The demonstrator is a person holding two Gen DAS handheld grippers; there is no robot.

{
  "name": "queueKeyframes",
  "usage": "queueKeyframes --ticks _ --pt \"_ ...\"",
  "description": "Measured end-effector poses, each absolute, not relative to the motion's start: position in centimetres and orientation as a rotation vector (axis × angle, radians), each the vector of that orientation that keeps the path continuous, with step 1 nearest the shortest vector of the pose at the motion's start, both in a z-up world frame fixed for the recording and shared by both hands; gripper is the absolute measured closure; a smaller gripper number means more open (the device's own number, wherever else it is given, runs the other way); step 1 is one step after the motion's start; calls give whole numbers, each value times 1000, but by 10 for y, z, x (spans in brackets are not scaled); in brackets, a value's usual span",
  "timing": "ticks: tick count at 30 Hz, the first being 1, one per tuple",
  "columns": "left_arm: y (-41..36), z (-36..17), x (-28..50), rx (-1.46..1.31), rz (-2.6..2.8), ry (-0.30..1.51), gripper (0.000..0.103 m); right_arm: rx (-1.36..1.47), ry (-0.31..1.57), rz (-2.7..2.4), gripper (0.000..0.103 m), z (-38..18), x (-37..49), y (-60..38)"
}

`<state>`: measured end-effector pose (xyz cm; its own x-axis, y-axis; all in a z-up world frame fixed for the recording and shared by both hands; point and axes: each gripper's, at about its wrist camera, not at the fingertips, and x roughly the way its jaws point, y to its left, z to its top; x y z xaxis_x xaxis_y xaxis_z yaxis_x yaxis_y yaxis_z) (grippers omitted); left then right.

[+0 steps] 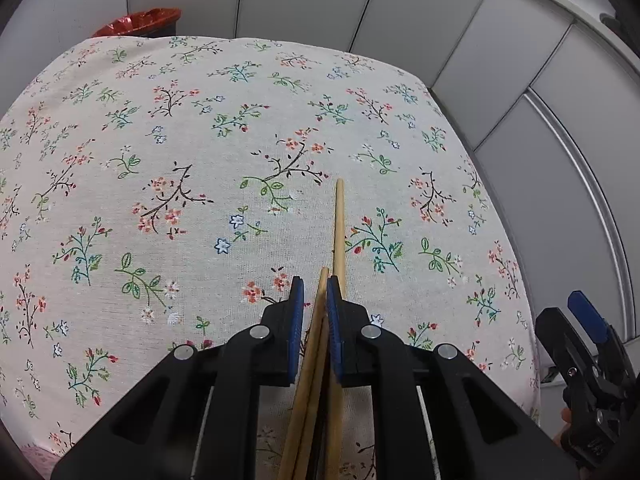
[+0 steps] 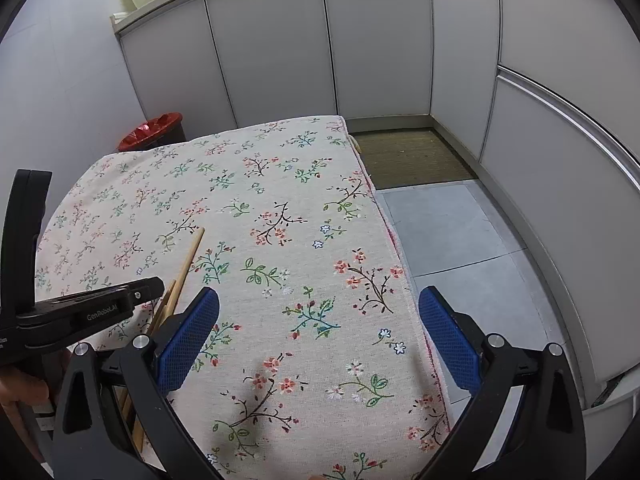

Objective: Organize utensils
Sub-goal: 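Lift the grasped chopstick upright out of the pile with the left tool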

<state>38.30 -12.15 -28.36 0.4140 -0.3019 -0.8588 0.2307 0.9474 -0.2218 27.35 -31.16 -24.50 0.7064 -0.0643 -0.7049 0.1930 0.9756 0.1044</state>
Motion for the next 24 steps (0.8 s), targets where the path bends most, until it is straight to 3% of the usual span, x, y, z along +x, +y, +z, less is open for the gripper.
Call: queueKeyframes --ticks 5,7,19,21,24 --pt "-128 -293 383 -29 -320 1110 91 168 777 -138 7 -246 274 -308" --pt "-128 -294 384 -14 -303 1103 97 172 777 -135 7 -245 274 -307" --pt "-89 -279 372 62 -112 991 98 163 771 -40 8 -252 311 -276" --pt "-80 -282 369 46 -94 989 98 159 777 -18 10 -258 321 -267" --pt "-72 -290 369 34 -68 990 98 197 811 30 27 -269 337 -257"
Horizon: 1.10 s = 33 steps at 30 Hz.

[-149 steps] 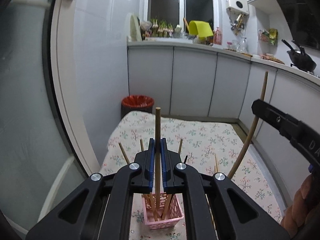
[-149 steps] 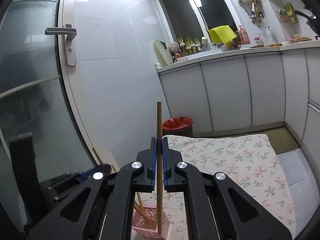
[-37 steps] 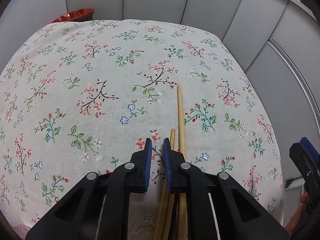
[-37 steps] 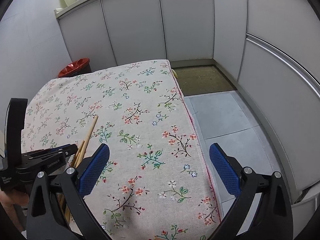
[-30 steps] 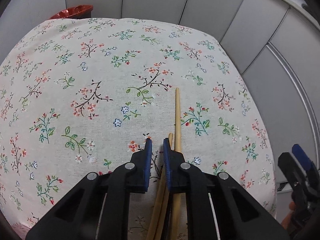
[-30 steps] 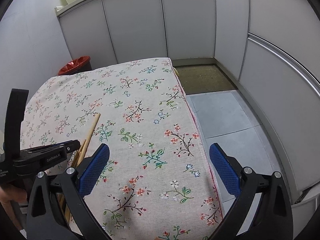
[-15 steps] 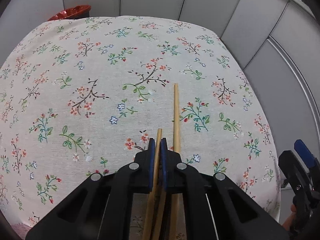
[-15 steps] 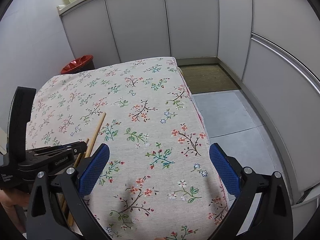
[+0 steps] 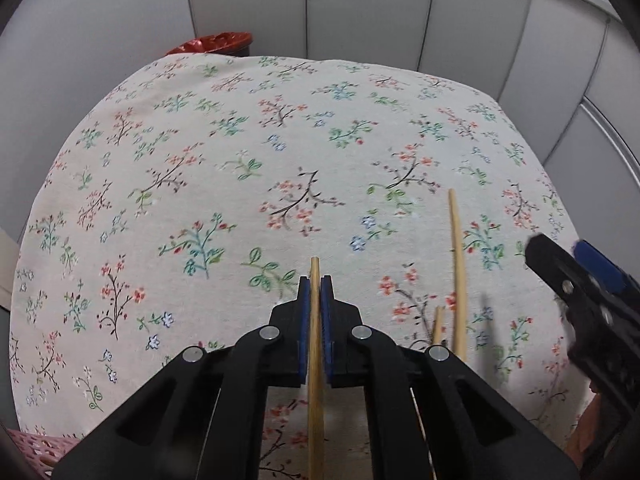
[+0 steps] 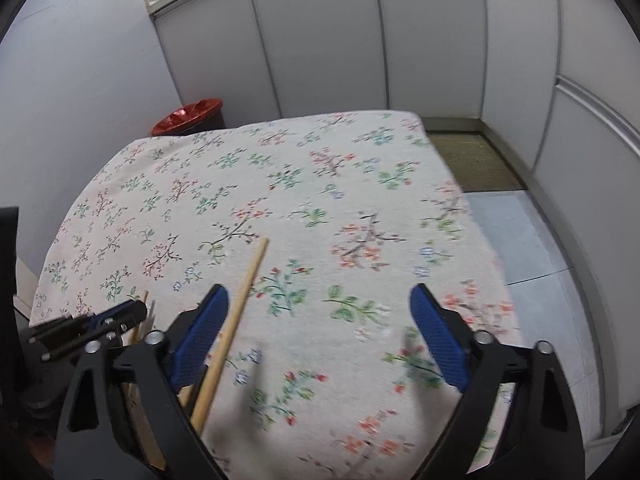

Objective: Organize utensils
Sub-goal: 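Lift the grasped chopstick upright out of the pile with the left tool, then carry the chopstick in the left tool over the pink basket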

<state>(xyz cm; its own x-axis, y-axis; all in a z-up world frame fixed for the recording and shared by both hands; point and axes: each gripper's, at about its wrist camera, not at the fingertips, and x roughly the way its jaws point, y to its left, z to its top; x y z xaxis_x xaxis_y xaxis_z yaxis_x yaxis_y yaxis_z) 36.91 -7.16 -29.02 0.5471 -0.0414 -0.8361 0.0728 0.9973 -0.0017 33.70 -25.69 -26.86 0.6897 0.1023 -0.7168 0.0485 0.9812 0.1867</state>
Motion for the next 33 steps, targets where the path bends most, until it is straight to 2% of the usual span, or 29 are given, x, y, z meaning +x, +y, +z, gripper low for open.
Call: queueKeyframes --ticks 4,14,18,20,22,26,33 --pt "-61 -294 369 3 -46 986 98 188 813 52 36 -277 355 -239" --pt "-52 -295 370 -30 -45 979 98 67 877 34 65 -294 385 -206" --pt "-52 -294 371 -37 -51 978 98 9 885 6 70 -295 386 -199" --pt "-51 -295 371 -40 -52 980 98 2 885 4 84 -295 385 -200" --pt "-51 -295 370 -39 -53 981 98 -15 888 13 94 -295 383 -200" --pt "-52 -295 367 -39 -55 989 98 -54 900 29 98 -293 377 -196" --pt "-59 -281 351 -18 -68 984 98 -57 877 31 99 -268 354 -200"
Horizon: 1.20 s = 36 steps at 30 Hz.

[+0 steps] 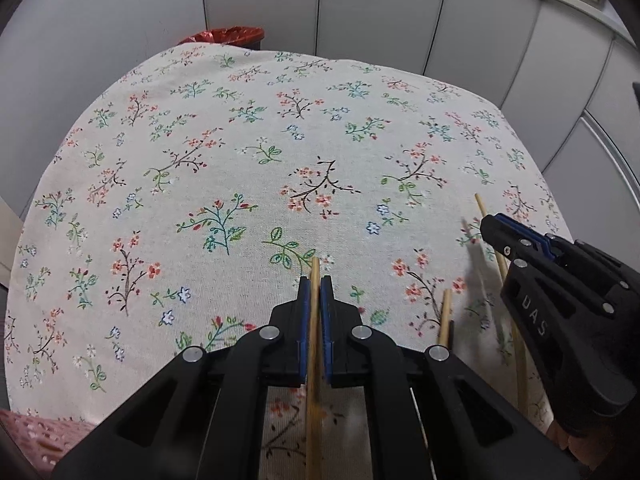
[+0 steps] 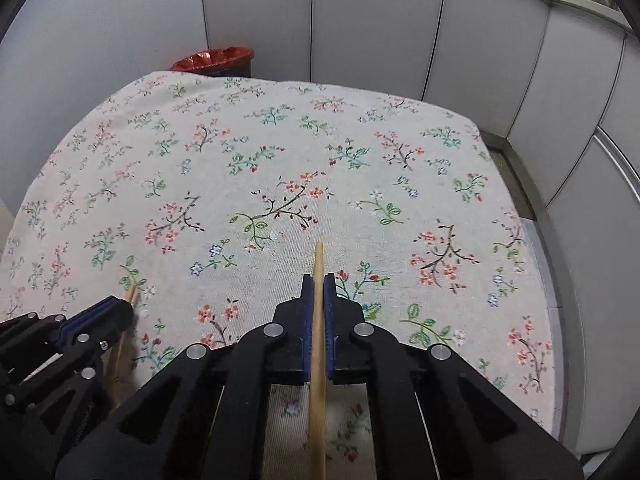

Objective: Organize utensils
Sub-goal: 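Carry the chopstick in the left tool over the pink basket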

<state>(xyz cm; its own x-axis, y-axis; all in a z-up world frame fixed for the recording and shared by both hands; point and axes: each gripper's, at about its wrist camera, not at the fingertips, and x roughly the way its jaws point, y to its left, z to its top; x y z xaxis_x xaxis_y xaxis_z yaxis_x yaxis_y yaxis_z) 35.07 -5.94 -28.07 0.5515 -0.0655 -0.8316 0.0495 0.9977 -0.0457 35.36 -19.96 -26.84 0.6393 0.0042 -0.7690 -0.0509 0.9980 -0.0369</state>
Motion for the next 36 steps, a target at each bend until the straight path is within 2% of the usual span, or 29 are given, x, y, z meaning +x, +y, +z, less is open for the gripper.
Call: queueKeyframes --ticks 18,28,36 --pt "-75 -196 270 -10 -143 876 98 -8 733 17 99 -168 253 -224" --pt "-70 -144 213 7 -191 777 98 52 654 38 99 -133 192 -226" --pt "-53 -122 170 -8 -240 713 98 66 615 43 99 -128 150 -221"
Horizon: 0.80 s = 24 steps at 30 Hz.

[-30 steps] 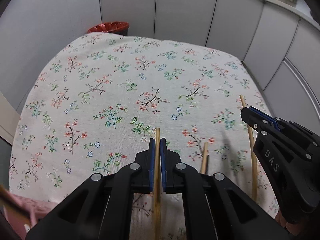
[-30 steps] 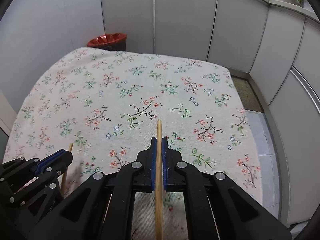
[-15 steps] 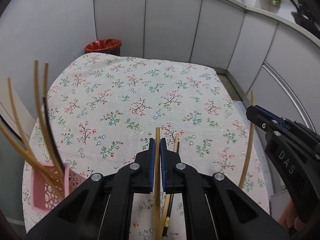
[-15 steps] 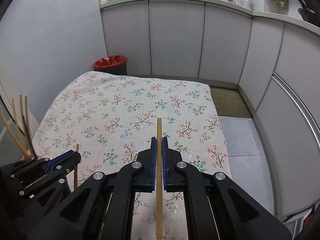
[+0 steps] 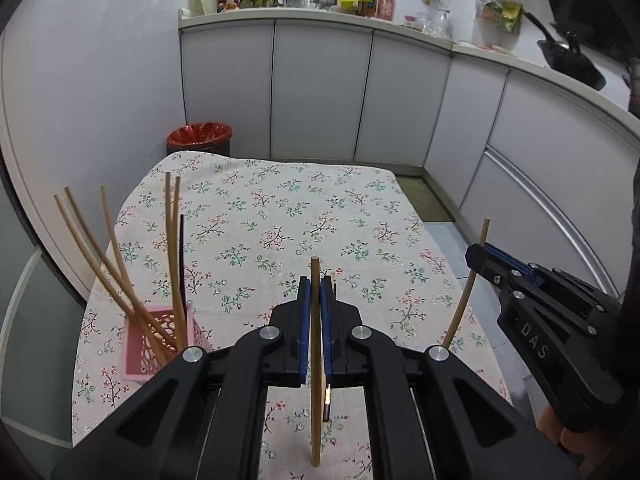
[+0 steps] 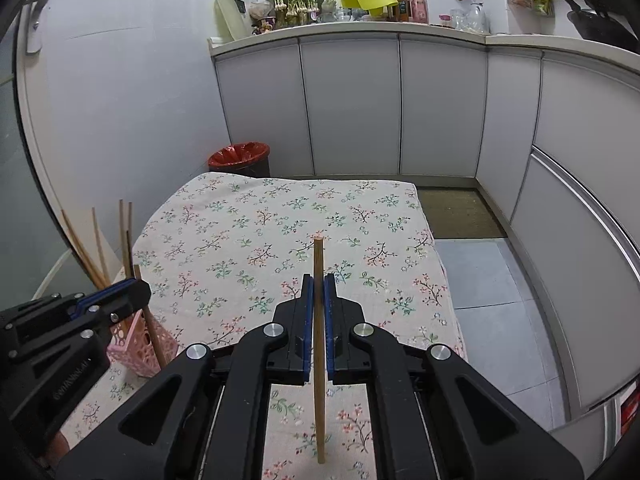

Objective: Organize utensils
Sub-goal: 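Carry the chopstick in the left tool over the pink basket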

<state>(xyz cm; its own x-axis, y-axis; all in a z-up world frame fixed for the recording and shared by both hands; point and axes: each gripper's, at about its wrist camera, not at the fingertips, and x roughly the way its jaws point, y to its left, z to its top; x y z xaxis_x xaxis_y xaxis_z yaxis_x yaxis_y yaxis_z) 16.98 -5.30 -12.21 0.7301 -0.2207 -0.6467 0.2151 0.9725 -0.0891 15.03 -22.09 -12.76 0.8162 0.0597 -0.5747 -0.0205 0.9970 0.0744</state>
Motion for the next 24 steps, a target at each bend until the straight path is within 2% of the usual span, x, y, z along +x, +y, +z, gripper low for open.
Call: queueKeyframes --ticks 12,24 --pt "-22 -61 125 -25 -281 558 98 74 469 85 99 -62 106 -206" --pt "20 -15 96 -46 -209 371 98 77 377 167 99 -34 91 -181"
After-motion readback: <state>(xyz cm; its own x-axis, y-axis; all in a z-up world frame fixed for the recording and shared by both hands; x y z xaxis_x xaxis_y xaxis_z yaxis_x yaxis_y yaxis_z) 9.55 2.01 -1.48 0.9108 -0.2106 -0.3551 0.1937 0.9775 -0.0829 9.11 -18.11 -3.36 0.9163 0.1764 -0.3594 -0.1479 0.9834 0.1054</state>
